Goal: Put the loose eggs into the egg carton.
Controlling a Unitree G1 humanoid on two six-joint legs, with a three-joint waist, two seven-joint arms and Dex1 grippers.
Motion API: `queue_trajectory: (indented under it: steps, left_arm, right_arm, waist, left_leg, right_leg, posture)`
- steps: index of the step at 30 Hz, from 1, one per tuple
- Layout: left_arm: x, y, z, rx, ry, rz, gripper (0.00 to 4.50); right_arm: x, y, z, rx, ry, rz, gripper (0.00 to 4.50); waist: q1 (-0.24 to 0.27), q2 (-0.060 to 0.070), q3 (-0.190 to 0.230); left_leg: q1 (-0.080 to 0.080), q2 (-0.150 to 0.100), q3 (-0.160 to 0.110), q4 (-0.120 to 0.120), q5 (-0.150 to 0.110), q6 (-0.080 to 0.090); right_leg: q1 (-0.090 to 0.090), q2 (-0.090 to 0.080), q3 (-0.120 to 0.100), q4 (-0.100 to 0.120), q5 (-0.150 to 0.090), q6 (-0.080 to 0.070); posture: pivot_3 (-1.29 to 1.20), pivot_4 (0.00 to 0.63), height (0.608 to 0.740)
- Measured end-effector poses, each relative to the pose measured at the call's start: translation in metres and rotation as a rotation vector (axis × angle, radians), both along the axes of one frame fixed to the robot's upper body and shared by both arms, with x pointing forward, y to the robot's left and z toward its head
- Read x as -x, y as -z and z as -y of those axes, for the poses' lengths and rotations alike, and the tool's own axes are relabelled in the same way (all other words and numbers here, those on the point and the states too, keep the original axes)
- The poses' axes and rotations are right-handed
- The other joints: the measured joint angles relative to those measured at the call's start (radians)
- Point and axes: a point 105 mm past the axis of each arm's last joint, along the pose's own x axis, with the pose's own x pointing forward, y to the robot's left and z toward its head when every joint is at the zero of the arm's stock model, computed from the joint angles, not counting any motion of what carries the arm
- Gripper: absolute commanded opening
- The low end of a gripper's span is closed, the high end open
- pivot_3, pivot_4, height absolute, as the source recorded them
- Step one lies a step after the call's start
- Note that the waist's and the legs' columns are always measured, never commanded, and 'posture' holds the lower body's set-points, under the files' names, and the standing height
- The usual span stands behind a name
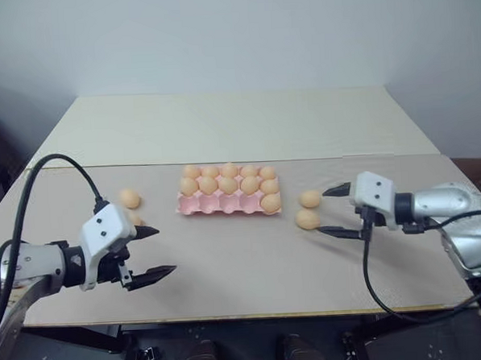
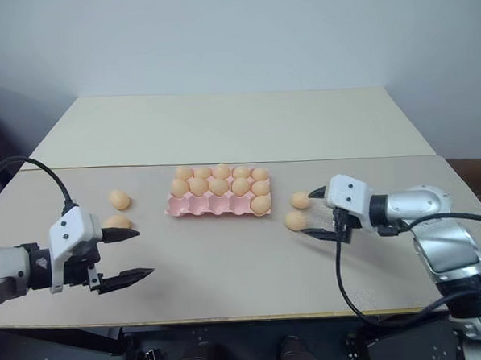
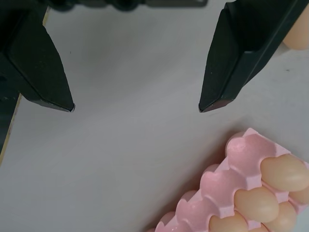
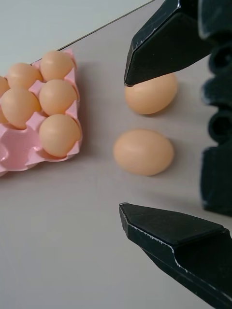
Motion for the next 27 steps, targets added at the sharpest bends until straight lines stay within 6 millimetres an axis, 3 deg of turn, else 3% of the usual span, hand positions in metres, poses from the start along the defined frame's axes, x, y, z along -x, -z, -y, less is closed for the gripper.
queue_trajectory:
  steps: [8,19,22,27]
  left_arm:
    - [0.003,0.005,-0.001,-0.001,0.001,-0.022,4.49]
    - [0.005,0.007,-0.001,-0.016,-0.004,-0.023,4.49]
    - [0.005,0.007,-0.001,-0.019,-0.006,-0.021,4.50]
    - [0.005,0.009,-0.002,-0.023,-0.009,-0.024,4.50]
  right_arm:
    - [-0.011,0.028,0.000,0.027,0.021,-0.105,4.50]
    - [-0.030,0.045,0.000,0.014,0.073,-0.151,4.50]
    - [-0.034,0.049,-0.001,0.005,0.081,-0.162,3.94]
    - [-0.034,0.051,-0.001,0.011,0.073,-0.162,2.23]
  waist:
    - [0.003,0.000,0.000]
    - [-0.002,0.000,0.000]
    - [-0.003,0.000,0.000]
    - [-0.003,0.000,0.000]
  left_leg:
    - [0.000,0.000,0.000,0.000,0.000,0.000]
    - [0.001,0.000,0.000,0.000,0.000,0.000]
    - [0.000,0.000,0.000,0.000,0.000,0.000]
    - [0.000,0.000,0.000,0.000,0.000,0.000]
  right_leg:
    - [0.000,0.000,0.000,0.000,0.000,0.000]
    - [0.000,0.001,0.000,0.001,0.000,0.000]
    - [0.000,0.001,0.000,0.001,0.001,0.001]
    - [0.000,0.000,0.000,0.001,0.001,0.001]
  posture:
    - [0.00,0.150,0.740]
    - [0.00,0.150,0.740]
    - [0.00,0.150,0.740]
    - [0.00,0.150,0.740]
